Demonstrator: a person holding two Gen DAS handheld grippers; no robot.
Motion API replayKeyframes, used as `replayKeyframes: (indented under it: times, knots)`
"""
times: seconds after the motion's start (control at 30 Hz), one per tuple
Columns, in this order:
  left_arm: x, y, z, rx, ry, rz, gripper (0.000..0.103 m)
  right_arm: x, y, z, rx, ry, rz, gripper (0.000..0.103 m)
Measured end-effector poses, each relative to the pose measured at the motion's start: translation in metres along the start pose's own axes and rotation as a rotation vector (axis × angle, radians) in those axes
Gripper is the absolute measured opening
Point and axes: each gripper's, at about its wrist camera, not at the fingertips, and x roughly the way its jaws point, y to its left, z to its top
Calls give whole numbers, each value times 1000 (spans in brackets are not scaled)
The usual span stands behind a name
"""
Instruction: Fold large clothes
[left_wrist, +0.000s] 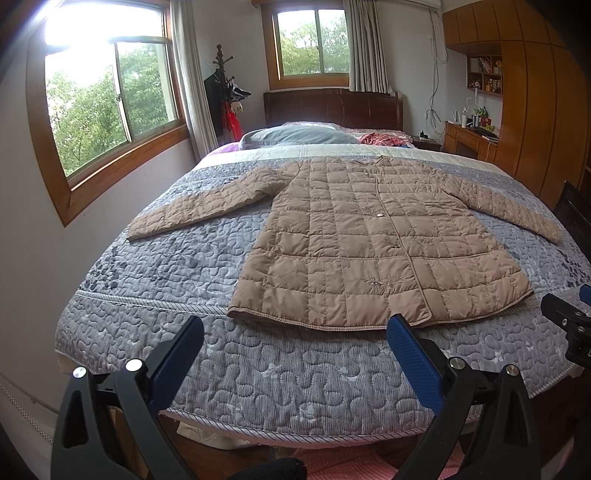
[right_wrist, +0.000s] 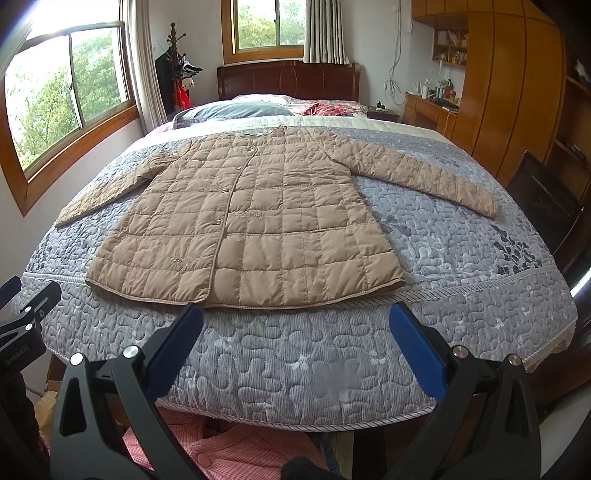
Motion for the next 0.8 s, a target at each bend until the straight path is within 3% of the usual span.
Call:
replayKeyframes:
  times: [0.8]
  knots:
    - [19, -6, 8, 21, 36, 16, 99, 17, -4, 13, -4, 30, 10, 100]
